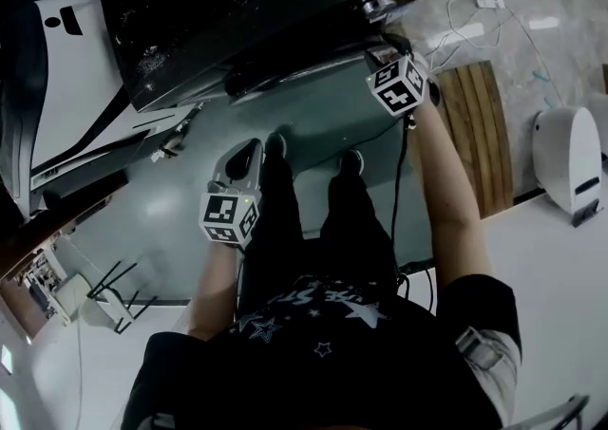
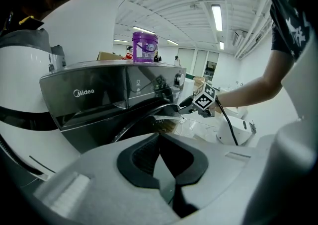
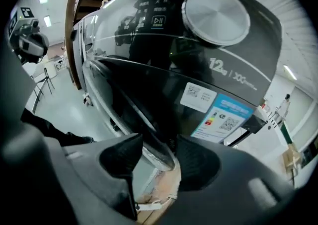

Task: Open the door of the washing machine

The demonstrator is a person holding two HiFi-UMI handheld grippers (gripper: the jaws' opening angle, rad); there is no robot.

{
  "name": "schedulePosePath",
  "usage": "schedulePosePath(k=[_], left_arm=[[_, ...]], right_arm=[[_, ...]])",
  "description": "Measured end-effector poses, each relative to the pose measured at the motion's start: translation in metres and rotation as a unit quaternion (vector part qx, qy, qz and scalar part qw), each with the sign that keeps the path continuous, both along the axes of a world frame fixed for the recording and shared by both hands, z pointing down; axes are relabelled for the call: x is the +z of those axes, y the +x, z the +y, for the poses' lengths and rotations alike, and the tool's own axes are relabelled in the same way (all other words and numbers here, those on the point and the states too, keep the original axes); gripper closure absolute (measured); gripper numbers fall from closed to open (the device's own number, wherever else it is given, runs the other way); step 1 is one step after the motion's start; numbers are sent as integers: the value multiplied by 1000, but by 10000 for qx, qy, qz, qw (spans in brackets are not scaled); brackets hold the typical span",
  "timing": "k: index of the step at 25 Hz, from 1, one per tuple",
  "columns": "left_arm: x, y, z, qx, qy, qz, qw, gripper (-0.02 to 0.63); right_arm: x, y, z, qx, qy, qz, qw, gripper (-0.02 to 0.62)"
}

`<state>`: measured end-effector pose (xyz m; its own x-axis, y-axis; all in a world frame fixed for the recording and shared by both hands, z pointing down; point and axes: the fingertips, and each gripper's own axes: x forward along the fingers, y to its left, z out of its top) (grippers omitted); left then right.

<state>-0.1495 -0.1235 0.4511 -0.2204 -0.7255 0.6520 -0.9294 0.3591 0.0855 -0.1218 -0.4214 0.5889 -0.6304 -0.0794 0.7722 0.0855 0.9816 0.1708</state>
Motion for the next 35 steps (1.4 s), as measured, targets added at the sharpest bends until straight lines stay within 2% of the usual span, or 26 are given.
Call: schedulePosePath(k=[4, 7, 12, 20, 25, 28, 32, 35], left_arm=[[12, -9, -5, 313, -41, 10, 9995, 594], [23, -13, -5, 513, 16, 164, 9985, 594], [35, -23, 8, 841, 1, 226, 9962, 594], [48, -32, 43, 1336, 107, 480, 9898, 594], [63, -28, 62, 2082, 183, 565, 9763, 594], [73, -30, 76, 2614, 178, 498, 9638, 594], [85, -37, 97, 3106, 160, 502, 9491, 594], [91, -34, 114, 3569, 49, 452, 9330, 594]], right_arm=[[9, -5, 11, -433, 168, 330, 9984, 399], [11, -4, 11, -492, 492, 475, 9964, 408], [12, 7, 18, -226, 607, 716, 9953, 410], [15, 53, 46, 556, 636, 1030, 9911, 408], [18, 91, 75, 1155, 727, 1147, 9840, 407], [21, 118, 99, 1593, 870, 1226, 9757, 407], [24, 145, 134, 2135, 906, 1333, 9636, 407], [25, 167, 168, 2562, 808, 1433, 9525, 407]])
